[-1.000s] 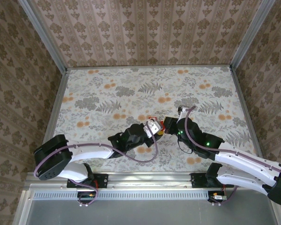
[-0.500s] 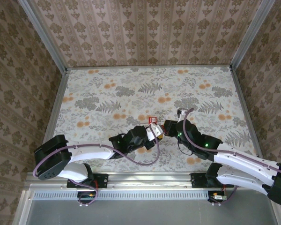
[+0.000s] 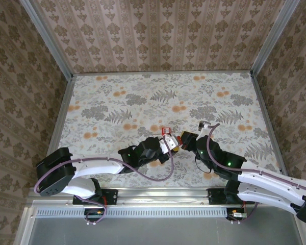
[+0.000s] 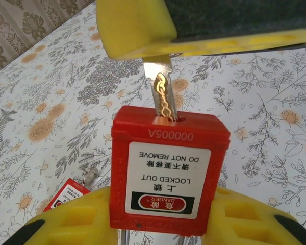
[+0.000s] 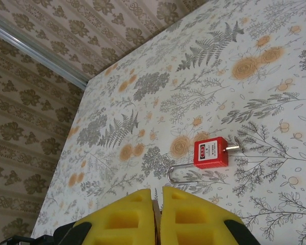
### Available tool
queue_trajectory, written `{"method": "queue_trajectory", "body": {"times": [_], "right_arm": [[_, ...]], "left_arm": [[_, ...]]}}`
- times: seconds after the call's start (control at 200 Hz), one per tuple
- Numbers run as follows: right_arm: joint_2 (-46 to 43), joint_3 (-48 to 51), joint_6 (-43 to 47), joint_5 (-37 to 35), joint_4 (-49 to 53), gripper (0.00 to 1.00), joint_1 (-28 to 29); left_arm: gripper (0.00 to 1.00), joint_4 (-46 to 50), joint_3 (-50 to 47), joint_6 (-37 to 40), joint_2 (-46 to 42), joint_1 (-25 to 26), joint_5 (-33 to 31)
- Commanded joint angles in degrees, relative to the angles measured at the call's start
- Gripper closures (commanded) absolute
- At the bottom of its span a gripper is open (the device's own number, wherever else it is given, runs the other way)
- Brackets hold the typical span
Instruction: Unlock with the key
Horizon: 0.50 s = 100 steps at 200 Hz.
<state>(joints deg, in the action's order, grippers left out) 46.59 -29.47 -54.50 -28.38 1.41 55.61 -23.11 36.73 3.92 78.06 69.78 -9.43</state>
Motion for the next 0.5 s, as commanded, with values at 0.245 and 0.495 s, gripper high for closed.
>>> {"method": "queue_trajectory", "body": {"times": [0.245,0.495], "right_arm": [[-2.0,-0.5,0.9,-0.3,8.3,1.00,3.9],[-2.2,-3.6,4.2,-3.7,10.9,1.00,3.9]], "left_arm": [[0.80,-22.6,6.5,-2.1,-3.1,1.6,3.5],[0.80,-22.7,5.9,-3.6,-2.0,1.7,3.3]]}}
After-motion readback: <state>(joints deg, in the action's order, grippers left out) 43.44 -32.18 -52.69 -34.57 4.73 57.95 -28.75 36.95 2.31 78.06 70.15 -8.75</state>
